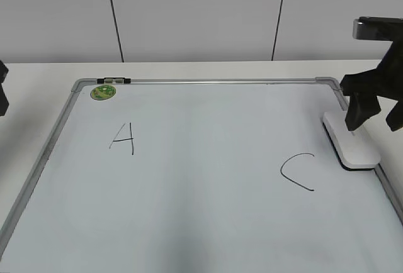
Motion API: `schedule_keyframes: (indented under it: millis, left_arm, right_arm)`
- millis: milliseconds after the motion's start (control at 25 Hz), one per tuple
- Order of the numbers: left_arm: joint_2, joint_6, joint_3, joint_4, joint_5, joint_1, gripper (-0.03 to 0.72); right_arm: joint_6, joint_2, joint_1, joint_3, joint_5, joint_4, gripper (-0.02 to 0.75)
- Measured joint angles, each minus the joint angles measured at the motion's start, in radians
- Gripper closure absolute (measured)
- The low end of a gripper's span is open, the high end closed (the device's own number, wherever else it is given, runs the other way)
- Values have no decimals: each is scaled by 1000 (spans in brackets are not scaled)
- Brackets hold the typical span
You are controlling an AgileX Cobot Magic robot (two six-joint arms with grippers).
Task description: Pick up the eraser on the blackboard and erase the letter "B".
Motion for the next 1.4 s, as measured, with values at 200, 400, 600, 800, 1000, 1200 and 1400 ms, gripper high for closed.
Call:
schedule_keyframes:
  millis: [200,400,600,800,1000,1200,1400]
  left_arm:
    - [-177,0,162,2,-73,0,190]
    - [-350,0,300,6,-133,-5,190]
    - [-493,0,406,6,-137,-10,191]
    - [-652,0,494,8,-129,-17,191]
    - [-810,0,544,8,-57,-19,191]
    - [-939,0,589,8,12,-51,191]
    - [-1094,0,616,28,79,-112,192]
  right_arm:
    - [8,-70,21,105,-77,0,216]
    - [18,-131,27,189,-131,2,216]
    - [19,-253,27,303,-176,14,216]
    - [19,-446,27,418,-180,18,216]
    - [21,-640,27,511,-179,18,216]
    - [21,-835,27,596,-121,18,216]
    - [21,-1019,27,638,-10,18,216]
